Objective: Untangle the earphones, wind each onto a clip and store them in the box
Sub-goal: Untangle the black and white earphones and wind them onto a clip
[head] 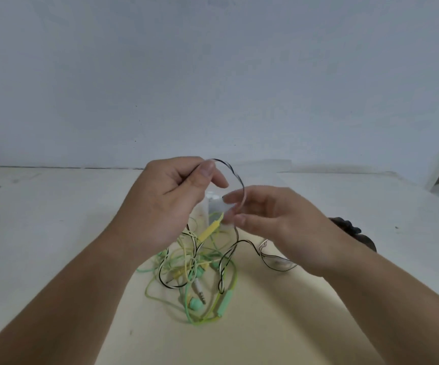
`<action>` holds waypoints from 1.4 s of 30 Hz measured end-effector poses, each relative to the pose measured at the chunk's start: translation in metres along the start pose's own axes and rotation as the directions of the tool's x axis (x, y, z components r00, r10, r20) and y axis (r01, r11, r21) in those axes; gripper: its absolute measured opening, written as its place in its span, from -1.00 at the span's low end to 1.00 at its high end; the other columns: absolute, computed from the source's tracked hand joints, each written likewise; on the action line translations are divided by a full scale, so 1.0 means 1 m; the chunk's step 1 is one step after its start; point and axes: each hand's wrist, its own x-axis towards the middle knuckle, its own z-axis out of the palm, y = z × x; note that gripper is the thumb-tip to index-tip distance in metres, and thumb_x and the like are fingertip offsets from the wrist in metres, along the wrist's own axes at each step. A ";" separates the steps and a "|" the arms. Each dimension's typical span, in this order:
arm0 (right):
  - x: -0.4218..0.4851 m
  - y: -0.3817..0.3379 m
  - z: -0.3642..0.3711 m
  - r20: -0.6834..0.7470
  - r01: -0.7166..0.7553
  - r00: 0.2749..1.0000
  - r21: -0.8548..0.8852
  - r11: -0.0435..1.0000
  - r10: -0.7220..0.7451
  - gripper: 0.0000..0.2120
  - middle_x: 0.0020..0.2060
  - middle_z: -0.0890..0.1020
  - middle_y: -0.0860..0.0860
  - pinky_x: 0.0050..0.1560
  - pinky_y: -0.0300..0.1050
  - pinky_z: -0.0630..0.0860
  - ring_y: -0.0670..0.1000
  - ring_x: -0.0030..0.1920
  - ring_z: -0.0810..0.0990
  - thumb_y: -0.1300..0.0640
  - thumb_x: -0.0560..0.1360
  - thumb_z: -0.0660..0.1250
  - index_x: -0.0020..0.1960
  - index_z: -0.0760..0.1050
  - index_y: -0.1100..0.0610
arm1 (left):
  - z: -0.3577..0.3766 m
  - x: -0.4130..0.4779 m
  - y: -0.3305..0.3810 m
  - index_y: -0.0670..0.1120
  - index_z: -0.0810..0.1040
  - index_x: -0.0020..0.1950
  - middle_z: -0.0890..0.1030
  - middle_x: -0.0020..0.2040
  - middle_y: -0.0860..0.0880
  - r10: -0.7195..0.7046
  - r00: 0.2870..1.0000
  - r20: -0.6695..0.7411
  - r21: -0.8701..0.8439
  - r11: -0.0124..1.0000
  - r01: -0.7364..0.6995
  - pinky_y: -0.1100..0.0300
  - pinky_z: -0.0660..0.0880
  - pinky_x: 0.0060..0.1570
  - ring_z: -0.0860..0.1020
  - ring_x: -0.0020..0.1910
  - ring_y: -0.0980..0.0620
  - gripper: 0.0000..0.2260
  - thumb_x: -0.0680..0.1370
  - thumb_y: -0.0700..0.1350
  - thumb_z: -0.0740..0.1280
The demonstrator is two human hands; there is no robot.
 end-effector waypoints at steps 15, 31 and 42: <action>0.003 -0.014 -0.056 -0.614 0.225 0.711 0.661 0.716 0.343 -0.83 -0.46 0.22 -0.03 -0.40 -0.19 0.35 0.00 -0.46 0.10 0.15 0.56 0.30 -0.20 0.54 0.13 | -0.029 0.011 -0.017 -0.04 0.33 -0.46 0.38 -0.46 -0.07 -0.381 0.749 -0.541 -0.194 0.924 0.330 0.12 0.37 -0.27 0.43 -0.54 -0.02 -0.50 0.49 0.24 0.40; -0.008 -0.019 -0.002 -0.020 -0.033 0.999 -0.066 0.997 0.032 -0.69 -0.04 0.73 -0.08 0.28 0.05 0.50 -0.11 0.07 0.67 -0.13 0.45 0.36 0.06 0.68 0.02 | 0.022 -0.010 -0.002 0.09 0.29 0.02 0.40 -0.33 0.07 -0.032 0.999 -0.018 0.623 0.781 0.036 0.09 0.29 -0.34 0.43 -0.29 0.08 -0.82 0.56 -0.09 0.28; 0.002 -0.017 -0.003 -0.180 0.030 0.982 0.428 0.903 0.053 -0.80 -0.15 0.69 0.14 -0.01 -0.02 0.59 0.08 -0.10 0.66 0.27 0.52 0.29 -0.28 0.52 0.18 | 0.015 -0.006 -0.013 0.13 0.43 0.05 0.50 -0.37 0.06 -0.084 0.994 0.076 0.522 0.852 0.032 0.11 0.47 -0.26 0.47 -0.33 0.10 -0.84 0.56 -0.11 0.33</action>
